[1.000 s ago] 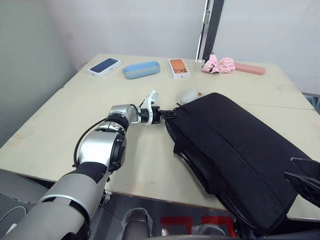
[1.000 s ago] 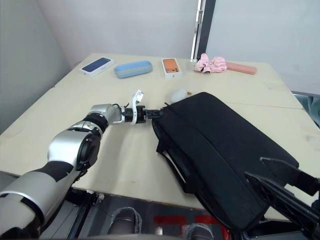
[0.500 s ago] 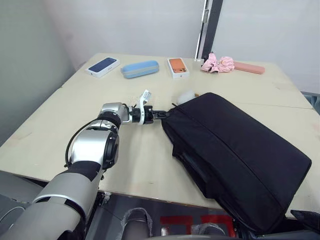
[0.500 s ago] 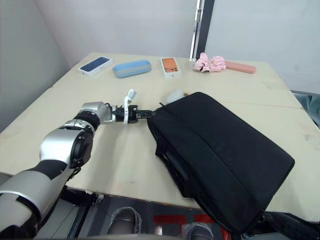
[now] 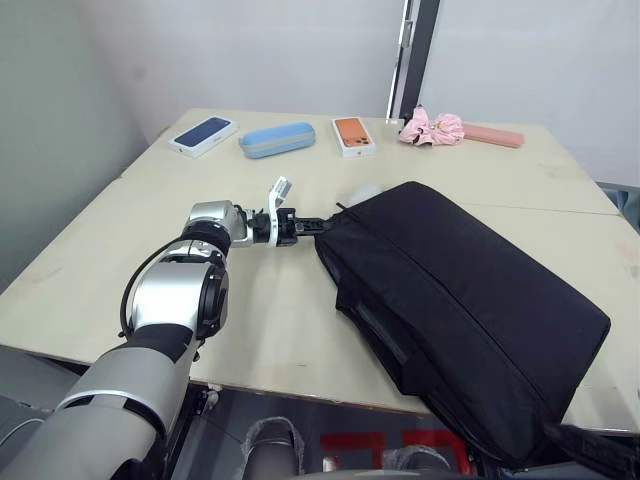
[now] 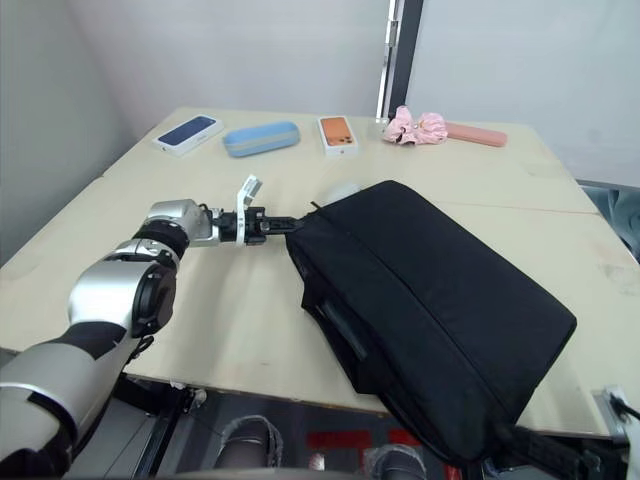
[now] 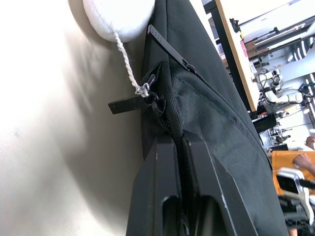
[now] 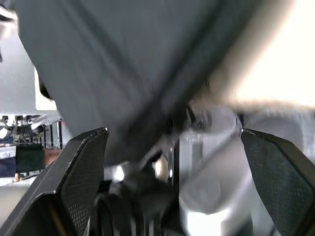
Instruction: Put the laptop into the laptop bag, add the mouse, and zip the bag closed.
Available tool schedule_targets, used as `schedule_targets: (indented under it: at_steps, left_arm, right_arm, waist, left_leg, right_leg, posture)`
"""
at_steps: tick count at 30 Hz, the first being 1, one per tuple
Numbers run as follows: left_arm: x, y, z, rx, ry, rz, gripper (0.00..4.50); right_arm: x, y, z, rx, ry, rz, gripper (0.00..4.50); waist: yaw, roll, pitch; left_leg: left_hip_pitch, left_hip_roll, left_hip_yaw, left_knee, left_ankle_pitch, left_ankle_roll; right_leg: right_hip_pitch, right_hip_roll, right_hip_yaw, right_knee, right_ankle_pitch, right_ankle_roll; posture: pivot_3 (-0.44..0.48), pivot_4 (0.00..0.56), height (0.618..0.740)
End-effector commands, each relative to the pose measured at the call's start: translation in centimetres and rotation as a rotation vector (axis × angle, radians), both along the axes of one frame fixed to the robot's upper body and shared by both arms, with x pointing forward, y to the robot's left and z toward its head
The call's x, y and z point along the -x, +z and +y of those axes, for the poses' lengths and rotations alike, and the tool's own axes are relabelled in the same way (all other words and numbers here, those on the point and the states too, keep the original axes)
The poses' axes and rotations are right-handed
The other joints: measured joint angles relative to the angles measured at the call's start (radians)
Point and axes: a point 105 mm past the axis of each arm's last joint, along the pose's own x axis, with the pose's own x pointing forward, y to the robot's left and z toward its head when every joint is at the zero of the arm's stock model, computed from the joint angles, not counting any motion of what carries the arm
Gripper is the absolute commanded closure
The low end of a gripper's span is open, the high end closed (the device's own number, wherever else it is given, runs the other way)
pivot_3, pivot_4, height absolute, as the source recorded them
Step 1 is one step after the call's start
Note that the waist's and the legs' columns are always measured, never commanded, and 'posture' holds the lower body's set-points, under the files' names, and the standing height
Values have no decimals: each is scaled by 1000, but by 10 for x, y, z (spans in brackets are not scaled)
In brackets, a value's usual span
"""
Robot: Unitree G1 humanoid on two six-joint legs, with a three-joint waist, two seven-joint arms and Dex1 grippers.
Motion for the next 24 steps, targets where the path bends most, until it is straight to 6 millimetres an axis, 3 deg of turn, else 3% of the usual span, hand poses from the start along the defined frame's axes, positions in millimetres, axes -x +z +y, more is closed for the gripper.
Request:
schedule_targets:
  at_steps: [1,2,9,14,17,21,24]
  left_arm:
    - [-3,28,-4,87,-24,-83,4480]
    - [-3,28,-4,88,-25,-85,4500]
    - [-3,29,-4,91,-25,-89,4500]
    - [-3,29,-5,88,-25,-91,4500]
    - [-3,30,-5,91,-27,-96,4500]
    - [-2,38,-2,104,-44,-111,4500]
    - [1,48,7,114,-58,-132,4500]
  right_arm:
    - [-6,12,14,-29,63,-39,0]
    - [-8,13,15,-32,63,-47,539]
    - [-12,32,15,-54,72,-88,2971]
    - [-12,52,16,-46,132,-106,4431]
    - [-21,67,14,-6,157,-145,4471]
    - [-55,93,3,99,131,-264,4471]
    - [-73,110,10,131,182,-330,4471]
  waist:
    - [1,0,0]
    - [1,0,0]
    - [2,0,0]
    - [5,1,0]
    - [6,1,0]
    - [-2,2,2]
    - [-4,4,2]
  left_leg:
    - [1,0,0,0,0,0]
    - [1,0,0,0,0,1]
    - [3,-2,1,1,0,1]
    - [3,-3,1,1,0,2]
    - [3,-4,1,1,0,3]
    - [4,-4,2,2,1,3]
    - [4,-4,2,2,1,3]
  right_leg:
    - [0,0,0,0,0,0]
    - [0,0,1,0,0,0]
    - [2,-2,1,1,0,-1]
    - [3,-3,1,1,0,-1]
    - [3,-4,1,1,0,-1]
    - [3,-4,2,2,0,-1]
    - [3,-4,3,3,0,-1]
  posture:
    - [0,150,740]
    - [0,150,740]
    - [0,150,740]
    - [0,150,740]
    - [0,150,740]
    - [0,150,740]
    - [0,150,740]
